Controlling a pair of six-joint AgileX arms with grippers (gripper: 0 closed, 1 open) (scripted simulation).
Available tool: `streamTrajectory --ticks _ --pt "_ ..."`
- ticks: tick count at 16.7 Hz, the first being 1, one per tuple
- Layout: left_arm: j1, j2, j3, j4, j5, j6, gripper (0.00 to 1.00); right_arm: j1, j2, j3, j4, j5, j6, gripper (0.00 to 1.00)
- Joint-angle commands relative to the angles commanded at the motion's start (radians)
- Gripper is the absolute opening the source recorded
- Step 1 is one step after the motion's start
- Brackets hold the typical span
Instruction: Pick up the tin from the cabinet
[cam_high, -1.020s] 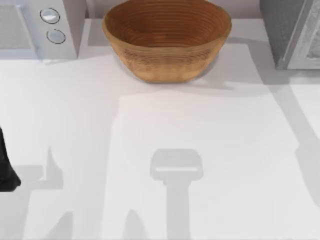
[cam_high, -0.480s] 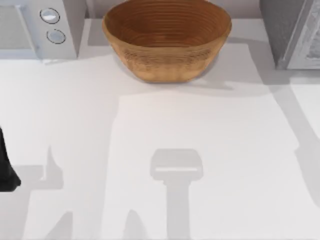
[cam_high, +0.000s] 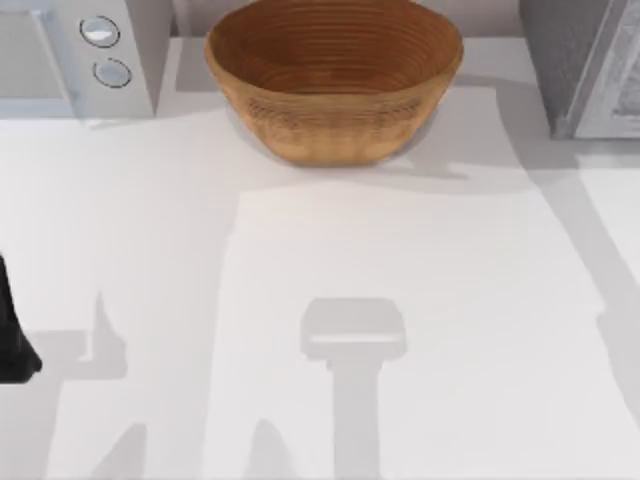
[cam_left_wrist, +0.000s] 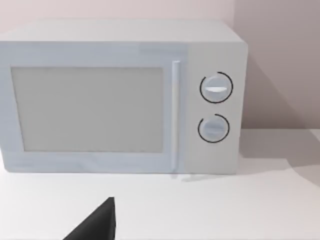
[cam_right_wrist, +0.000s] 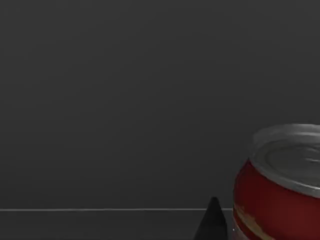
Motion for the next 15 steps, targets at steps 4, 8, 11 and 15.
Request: streamTrajectory --ticks 4,8,11,15 --pt "0.000 0.000 0.000 0.000 0.000 0.000 1.00 0.071 -0.160 -0.046 -0.116 0.071 0.000 0.00" --pt "0.000 0.000 0.000 0.000 0.000 0.000 1.00 0.144 -0.319 -0.093 -0.236 0.142 -0.001 0.00" --pt "0.000 0.000 0.000 0.000 0.000 0.000 1.00 0.175 -0.385 -0.111 -0.285 0.171 -0.002 0.00" --pt "0.000 0.000 0.000 0.000 0.000 0.000 1.00 0.172 -0.386 -0.109 -0.285 0.170 -0.001 0.00"
